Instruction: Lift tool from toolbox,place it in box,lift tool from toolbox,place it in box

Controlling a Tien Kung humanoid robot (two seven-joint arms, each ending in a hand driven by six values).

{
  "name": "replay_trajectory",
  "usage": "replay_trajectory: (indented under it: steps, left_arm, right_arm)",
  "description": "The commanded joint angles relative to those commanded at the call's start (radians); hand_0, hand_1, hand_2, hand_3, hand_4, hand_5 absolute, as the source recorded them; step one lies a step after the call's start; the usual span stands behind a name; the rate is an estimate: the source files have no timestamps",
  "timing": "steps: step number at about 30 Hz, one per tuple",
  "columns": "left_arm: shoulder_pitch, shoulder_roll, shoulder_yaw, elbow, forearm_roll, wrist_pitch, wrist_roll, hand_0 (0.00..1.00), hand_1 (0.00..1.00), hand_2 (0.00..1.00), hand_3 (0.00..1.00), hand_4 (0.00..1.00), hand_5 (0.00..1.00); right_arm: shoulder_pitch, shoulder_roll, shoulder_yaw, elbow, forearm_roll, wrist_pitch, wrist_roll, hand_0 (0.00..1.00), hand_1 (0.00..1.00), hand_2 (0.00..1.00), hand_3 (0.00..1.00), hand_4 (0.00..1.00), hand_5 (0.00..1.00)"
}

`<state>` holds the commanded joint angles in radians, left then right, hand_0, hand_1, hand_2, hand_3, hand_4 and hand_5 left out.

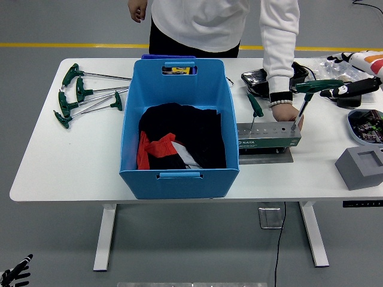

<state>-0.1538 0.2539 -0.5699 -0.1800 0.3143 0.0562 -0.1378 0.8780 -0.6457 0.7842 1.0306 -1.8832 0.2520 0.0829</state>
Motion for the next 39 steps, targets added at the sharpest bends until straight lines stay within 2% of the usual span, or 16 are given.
replay_trajectory:
  steps: [3, 4, 10, 11, 12, 22, 23, 28, 29, 34, 35, 39]
  left_arm:
    - [0.0, -0.001, 0.002, 0.0, -0.002, 0.0, 0.0, 0.731, 0.694, 0.734, 0.728, 0.817, 0.671]
    - [0.0, -0.001, 0.006, 0.0, -0.006, -0.001, -0.001, 0.731, 0.693, 0.733, 0.728, 0.817, 0.671]
    - [-0.01, 0.0, 0.009, 0.0, -0.011, -0.002, -0.003, 0.731, 0.693, 0.733, 0.728, 0.817, 0.671]
    - [-0.013, 0.001, 0.005, 0.0, -0.008, -0.001, -0.003, 0.731, 0.692, 0.732, 0.728, 0.817, 0.671]
    - [-0.016, 0.002, 0.002, 0.0, -0.005, -0.001, -0.003, 0.731, 0.692, 0.732, 0.728, 0.817, 0.671]
    - [-0.016, 0.001, -0.001, 0.0, -0.005, 0.0, -0.001, 0.731, 0.693, 0.73, 0.727, 0.817, 0.671]
    - [-0.015, -0.001, -0.002, 0.0, -0.004, 0.0, 0.0, 0.731, 0.691, 0.729, 0.727, 0.817, 0.671]
    - [-0.013, -0.003, -0.005, 0.0, 0.0, 0.0, 0.002, 0.731, 0.691, 0.729, 0.727, 0.817, 0.671]
    - [-0.013, -0.003, -0.005, 0.0, -0.001, 0.0, 0.001, 0.731, 0.691, 0.73, 0.727, 0.817, 0.671]
    - [-0.017, -0.002, 0.0, 0.0, -0.005, -0.001, -0.001, 0.731, 0.691, 0.73, 0.727, 0.817, 0.671]
    - [-0.018, -0.002, 0.0, 0.0, -0.006, -0.001, -0.001, 0.731, 0.691, 0.729, 0.728, 0.817, 0.671]
    - [-0.02, -0.001, 0.003, 0.0, -0.008, -0.001, -0.002, 0.731, 0.691, 0.729, 0.728, 0.817, 0.671]
  right_arm:
    - [0.029, 0.031, -0.022, -0.027, -0.001, 0.0, -0.011, 0.989, 0.88, 0.848, 0.92, 0.998, 0.807]
    - [0.046, 0.052, -0.035, -0.047, 0.004, 0.0, -0.016, 0.954, 0.792, 0.737, 0.819, 0.998, 0.811]
    - [0.099, 0.122, -0.073, -0.119, 0.03, -0.001, -0.036, 0.954, 0.792, 0.737, 0.819, 0.998, 0.811]
    - [0.106, 0.132, -0.081, -0.128, 0.034, 0.004, -0.042, 0.922, 0.728, 0.666, 0.762, 0.998, 0.817]
    - [0.115, 0.142, -0.092, -0.139, 0.039, 0.015, -0.052, 0.922, 0.728, 0.666, 0.762, 0.998, 0.817]
    - [0.138, 0.171, -0.142, -0.2, 0.059, 0.085, -0.096, 0.912, 0.709, 0.636, 0.74, 0.998, 0.837]
    - [0.14, 0.172, -0.145, -0.208, 0.06, 0.089, -0.095, 0.838, 0.643, 0.563, 0.712, 0.998, 0.829]
    - [0.142, 0.171, -0.153, -0.226, 0.053, 0.105, -0.094, 0.838, 0.643, 0.563, 0.712, 0.998, 0.829]
    - [0.144, 0.171, -0.157, -0.229, 0.052, 0.108, -0.094, 0.752, 0.573, 0.499, 0.67, 0.998, 0.818]
    - [0.151, 0.174, -0.187, -0.251, 0.037, 0.122, -0.089, 0.752, 0.573, 0.499, 0.67, 0.998, 0.818]
    - [0.153, 0.175, -0.192, -0.255, 0.034, 0.122, -0.087, 0.672, 0.507, 0.459, 0.576, 0.998, 0.801]
    - [0.157, 0.178, -0.205, -0.268, 0.022, 0.118, -0.079, 0.672, 0.507, 0.459, 0.576, 0.998, 0.801]
